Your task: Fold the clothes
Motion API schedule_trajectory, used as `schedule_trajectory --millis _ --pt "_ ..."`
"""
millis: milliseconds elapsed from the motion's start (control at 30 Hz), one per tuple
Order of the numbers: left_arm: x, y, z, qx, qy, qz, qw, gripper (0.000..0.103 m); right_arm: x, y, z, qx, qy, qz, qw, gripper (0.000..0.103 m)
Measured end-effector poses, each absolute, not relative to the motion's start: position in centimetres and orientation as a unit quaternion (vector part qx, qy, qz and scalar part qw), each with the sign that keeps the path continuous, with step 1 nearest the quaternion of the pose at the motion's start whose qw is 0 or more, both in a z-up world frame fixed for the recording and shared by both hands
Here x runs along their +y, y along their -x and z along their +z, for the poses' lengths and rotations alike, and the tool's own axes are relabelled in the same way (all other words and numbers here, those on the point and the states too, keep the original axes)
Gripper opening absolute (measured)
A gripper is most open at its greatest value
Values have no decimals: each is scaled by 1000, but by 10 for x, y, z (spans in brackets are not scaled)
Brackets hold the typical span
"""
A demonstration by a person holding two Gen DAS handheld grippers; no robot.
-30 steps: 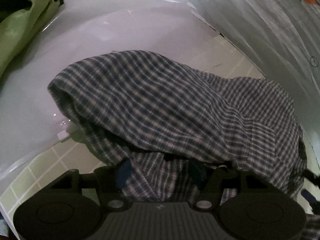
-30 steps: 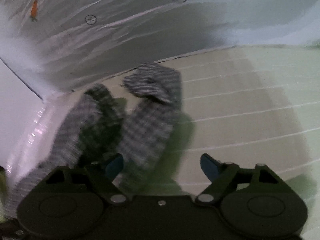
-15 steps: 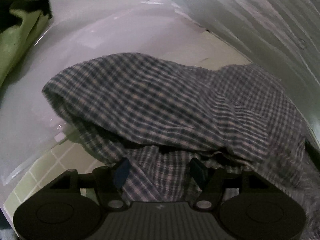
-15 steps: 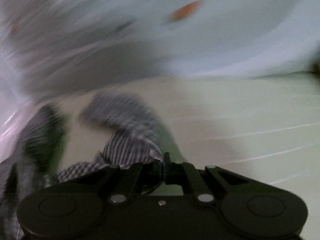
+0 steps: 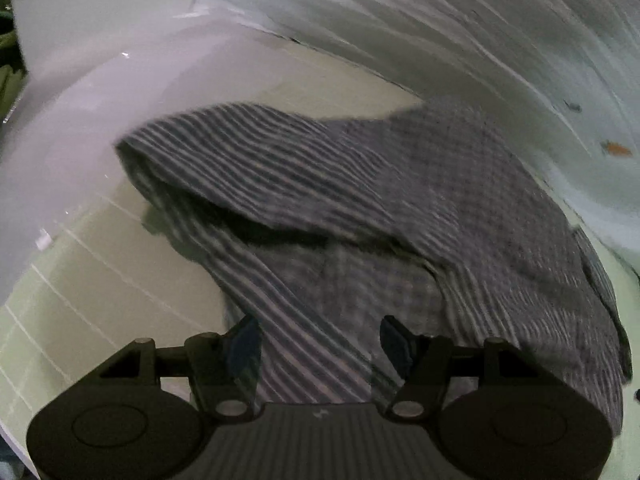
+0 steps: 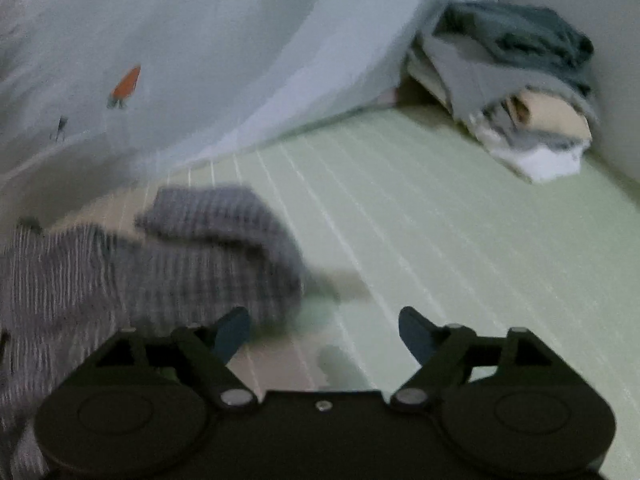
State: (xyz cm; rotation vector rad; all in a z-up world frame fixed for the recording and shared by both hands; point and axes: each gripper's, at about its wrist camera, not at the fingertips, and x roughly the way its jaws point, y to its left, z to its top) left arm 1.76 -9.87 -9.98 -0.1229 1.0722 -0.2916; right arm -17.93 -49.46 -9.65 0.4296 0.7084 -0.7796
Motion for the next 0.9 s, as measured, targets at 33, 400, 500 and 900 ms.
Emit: schedule_trajectory --millis 33,400,500,900 --pt "-105 -13 -101 512 58 -142 845 67 -489 186 -100 341 -210 -364 841 86" --pt "-168 28 -123 563 39 -159 810 68 -445 220 -112 393 -177 -293 853 89" --pt "-172 33 -132 575 29 -141 805 66 -439 226 -114 399 -166 -284 856 89" --pt "-129 49 -112 561 73 -165 808 4 -427 237 -119 405 -169 -275 855 89"
